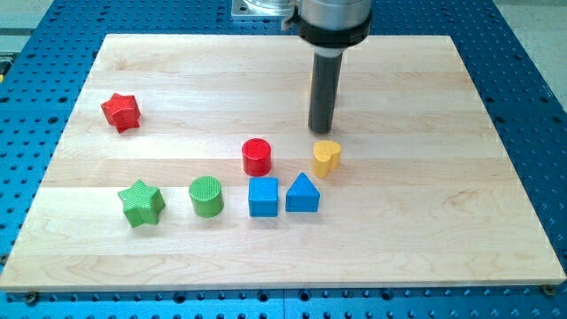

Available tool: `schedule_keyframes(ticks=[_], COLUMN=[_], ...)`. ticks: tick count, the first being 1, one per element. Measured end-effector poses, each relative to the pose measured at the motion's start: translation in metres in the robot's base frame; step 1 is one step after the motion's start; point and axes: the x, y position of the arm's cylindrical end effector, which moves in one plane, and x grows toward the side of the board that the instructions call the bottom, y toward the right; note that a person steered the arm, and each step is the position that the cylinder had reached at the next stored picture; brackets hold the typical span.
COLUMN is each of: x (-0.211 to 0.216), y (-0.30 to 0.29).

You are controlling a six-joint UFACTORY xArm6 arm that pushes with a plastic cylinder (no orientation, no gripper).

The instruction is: Move the yellow hexagon to the top right of the red star

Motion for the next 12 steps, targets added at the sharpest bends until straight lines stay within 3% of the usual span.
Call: schedule_keyframes(ticks=[1,2,3,4,6,7,9,10,12], x=[-0.036,-0.075,-0.079,-0.046,-0.080,-0.115,-0.114,-0.100,-0.084], y=[0.019,-0.021,-0.094,-0.064,0.033,0.011,-0.145,-0.093,-0.116])
